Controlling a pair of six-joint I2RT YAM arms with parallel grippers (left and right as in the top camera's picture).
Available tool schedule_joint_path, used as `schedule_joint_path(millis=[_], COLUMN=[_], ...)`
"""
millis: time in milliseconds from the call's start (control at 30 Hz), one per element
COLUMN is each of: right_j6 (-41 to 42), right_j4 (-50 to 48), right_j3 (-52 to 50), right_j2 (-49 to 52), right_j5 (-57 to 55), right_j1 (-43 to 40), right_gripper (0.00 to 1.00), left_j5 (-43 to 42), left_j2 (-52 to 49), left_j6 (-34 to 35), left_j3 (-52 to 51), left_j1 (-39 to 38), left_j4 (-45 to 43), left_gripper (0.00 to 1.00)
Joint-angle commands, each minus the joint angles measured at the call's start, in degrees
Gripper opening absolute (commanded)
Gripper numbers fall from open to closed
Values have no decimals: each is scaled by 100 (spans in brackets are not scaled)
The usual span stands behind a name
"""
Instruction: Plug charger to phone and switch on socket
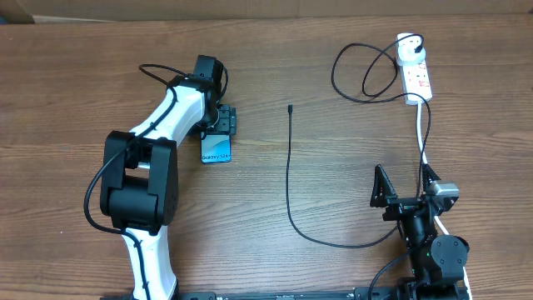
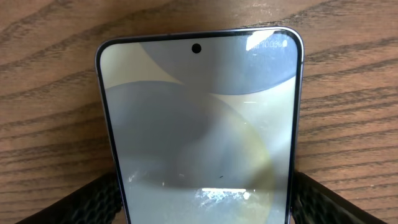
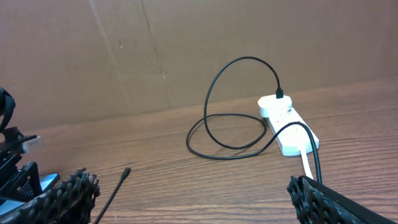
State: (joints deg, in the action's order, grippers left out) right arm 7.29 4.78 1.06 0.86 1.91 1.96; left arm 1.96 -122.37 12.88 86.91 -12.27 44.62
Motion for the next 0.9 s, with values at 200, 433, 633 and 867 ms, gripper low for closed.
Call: schedule_joint_path(millis=[200,433,633,867], right_j6=[11,11,11,11], right_j4=[-11,-11,-11,-11], right_j3=[-61,-61,-61,-61], right_j2=[-24,-24,-24,-24], right_j5=[-37,-37,-37,-37], right_j1=[33,33,33,33], right_gripper=[100,100,100,100], left_j5=[-50,-48,-48,-48], left_j2=[-131,-131,-131,-129], left_j6=[-131,-131,-131,-131], left_j3=[-203,-203,-203,-201], left_j1=[24,26,24,26], left_j4=[37,68,72,70], left_gripper=[82,82,82,81])
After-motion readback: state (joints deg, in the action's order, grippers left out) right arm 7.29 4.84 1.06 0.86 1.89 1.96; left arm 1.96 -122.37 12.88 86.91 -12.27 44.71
